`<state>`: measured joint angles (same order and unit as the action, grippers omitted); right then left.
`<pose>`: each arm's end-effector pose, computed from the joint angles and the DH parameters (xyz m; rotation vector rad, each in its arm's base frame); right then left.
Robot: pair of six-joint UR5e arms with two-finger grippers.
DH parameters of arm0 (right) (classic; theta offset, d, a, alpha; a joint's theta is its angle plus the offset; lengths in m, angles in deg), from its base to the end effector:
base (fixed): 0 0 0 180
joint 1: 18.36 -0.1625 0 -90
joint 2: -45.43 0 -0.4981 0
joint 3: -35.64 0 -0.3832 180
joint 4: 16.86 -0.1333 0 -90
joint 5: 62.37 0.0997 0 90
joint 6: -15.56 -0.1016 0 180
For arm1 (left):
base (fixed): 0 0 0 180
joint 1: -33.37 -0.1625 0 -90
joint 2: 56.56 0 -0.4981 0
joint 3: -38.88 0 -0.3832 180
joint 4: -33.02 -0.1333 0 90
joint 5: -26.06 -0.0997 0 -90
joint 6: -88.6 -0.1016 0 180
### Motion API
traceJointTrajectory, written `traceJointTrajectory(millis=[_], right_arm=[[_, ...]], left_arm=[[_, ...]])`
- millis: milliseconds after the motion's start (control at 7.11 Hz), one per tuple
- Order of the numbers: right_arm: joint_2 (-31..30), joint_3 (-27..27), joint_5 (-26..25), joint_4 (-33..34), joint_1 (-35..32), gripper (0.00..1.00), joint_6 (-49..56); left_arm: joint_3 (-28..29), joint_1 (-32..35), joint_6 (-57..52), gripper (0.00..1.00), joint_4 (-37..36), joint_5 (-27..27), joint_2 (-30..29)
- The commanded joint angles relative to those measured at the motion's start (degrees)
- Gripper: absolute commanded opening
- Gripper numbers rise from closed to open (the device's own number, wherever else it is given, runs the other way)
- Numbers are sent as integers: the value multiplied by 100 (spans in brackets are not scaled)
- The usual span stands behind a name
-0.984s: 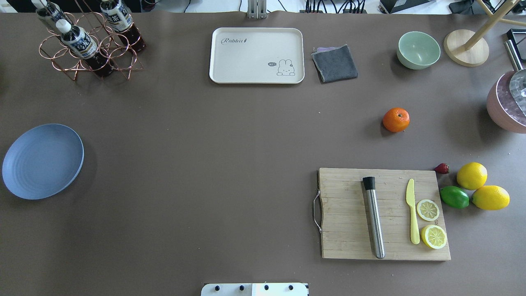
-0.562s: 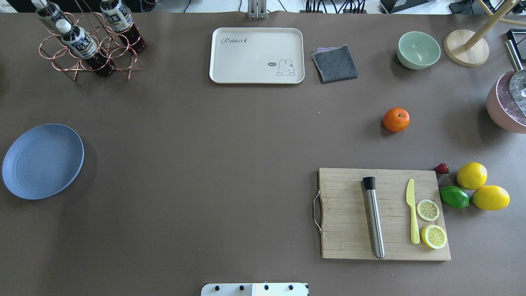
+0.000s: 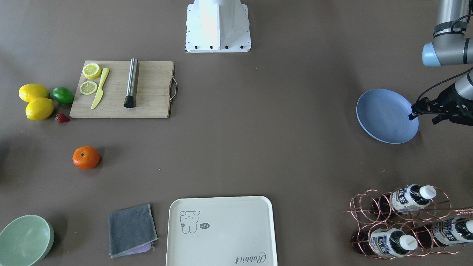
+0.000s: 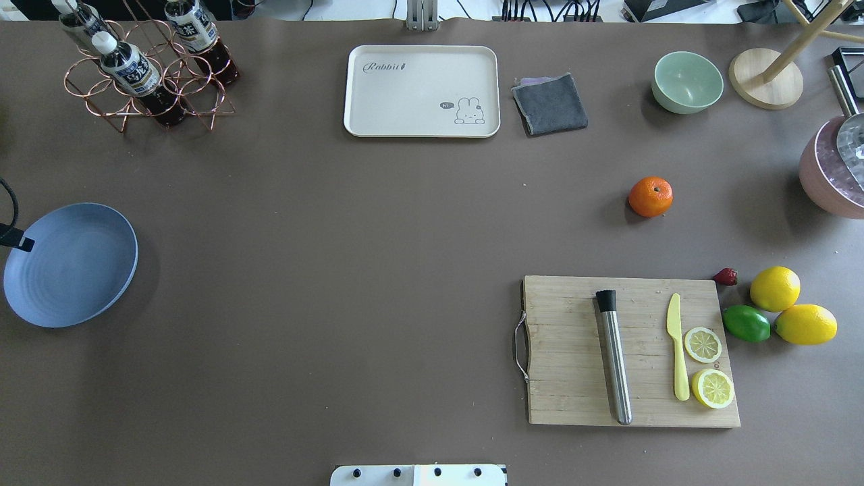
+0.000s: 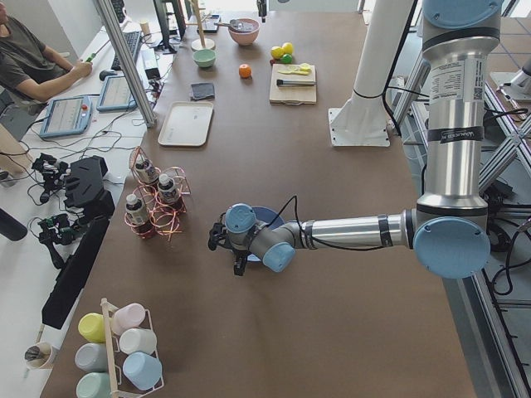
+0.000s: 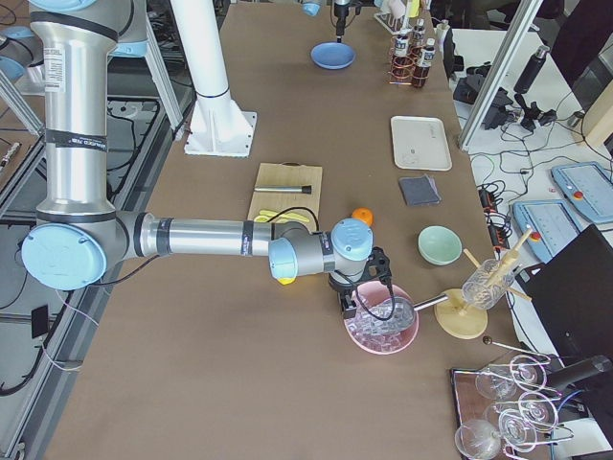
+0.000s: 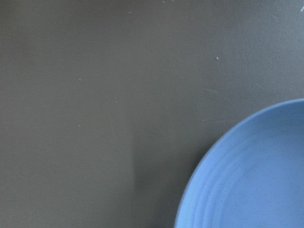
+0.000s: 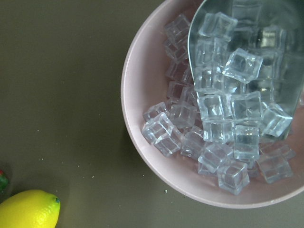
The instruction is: Pick orange to plate
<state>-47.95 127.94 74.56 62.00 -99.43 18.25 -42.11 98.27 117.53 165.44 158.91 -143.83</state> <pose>-0.0137 -0.4676 0.7179 0.1213 -0.8271 -0.2628 0.1434 -0.4576 0.7512 0.1229 0.8808 0.1378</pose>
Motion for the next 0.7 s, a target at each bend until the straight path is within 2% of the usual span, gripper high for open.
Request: traceJointTrajectory(millis=[0, 281, 562], right_arm=[[5, -10, -8, 7, 30, 100, 4], [-4, -10, -8, 7, 39, 100, 4], [-13, -10, -8, 7, 39, 100, 13]], left_arm=[[30, -100, 69, 82, 64, 13, 8], [39, -161, 139, 63, 64, 5, 8], [56, -214, 139, 63, 64, -4, 8]])
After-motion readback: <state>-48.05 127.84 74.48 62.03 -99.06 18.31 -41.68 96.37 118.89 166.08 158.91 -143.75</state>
